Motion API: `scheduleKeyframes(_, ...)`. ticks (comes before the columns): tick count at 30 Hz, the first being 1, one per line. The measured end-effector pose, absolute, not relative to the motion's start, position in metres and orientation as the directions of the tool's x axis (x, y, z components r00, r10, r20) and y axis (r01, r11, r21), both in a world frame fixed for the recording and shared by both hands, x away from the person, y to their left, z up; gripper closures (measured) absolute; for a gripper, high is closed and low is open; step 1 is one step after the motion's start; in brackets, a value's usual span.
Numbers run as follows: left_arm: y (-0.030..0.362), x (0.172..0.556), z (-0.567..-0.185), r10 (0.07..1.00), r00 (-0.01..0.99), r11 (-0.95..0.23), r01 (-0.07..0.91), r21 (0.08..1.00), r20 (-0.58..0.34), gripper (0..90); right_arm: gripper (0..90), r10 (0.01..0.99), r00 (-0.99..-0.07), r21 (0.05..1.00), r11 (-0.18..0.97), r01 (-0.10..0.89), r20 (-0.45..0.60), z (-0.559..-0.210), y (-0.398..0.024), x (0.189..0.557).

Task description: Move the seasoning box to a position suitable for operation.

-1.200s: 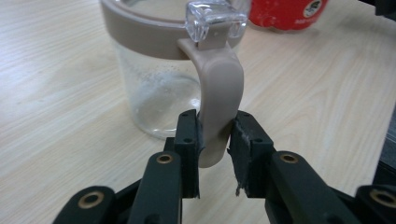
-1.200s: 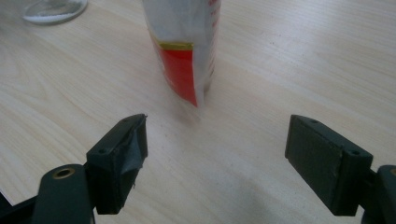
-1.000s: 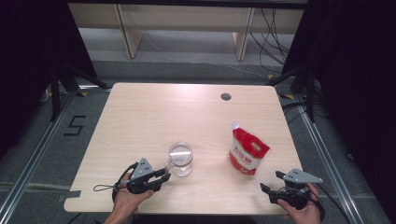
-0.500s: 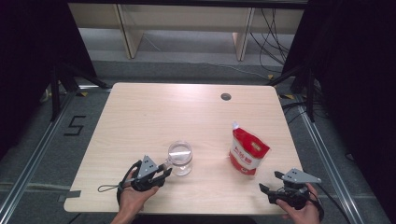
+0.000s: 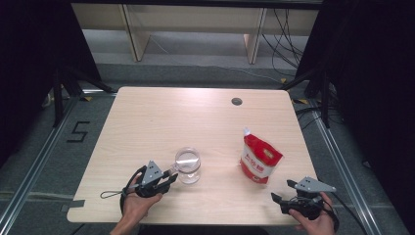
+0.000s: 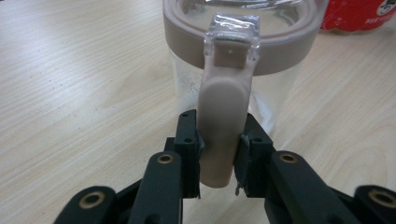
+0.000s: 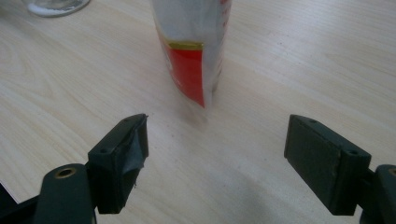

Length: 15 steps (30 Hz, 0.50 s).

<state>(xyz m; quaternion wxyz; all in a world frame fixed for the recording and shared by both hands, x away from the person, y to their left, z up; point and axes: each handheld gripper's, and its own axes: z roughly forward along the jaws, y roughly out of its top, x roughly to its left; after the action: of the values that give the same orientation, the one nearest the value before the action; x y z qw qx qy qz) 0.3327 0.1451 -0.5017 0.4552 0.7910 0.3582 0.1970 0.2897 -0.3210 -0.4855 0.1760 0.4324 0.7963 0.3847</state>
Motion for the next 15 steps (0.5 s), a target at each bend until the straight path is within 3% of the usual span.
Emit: scheduleKeyframes(15,0.1398,0.3286,-0.5044,0.661,0.75,-0.343,0.339,0.876,-0.031,72.9,22.5,0.821,-0.569,0.765,0.335,0.55,0.05,-0.4857,-0.3211,0.2897)
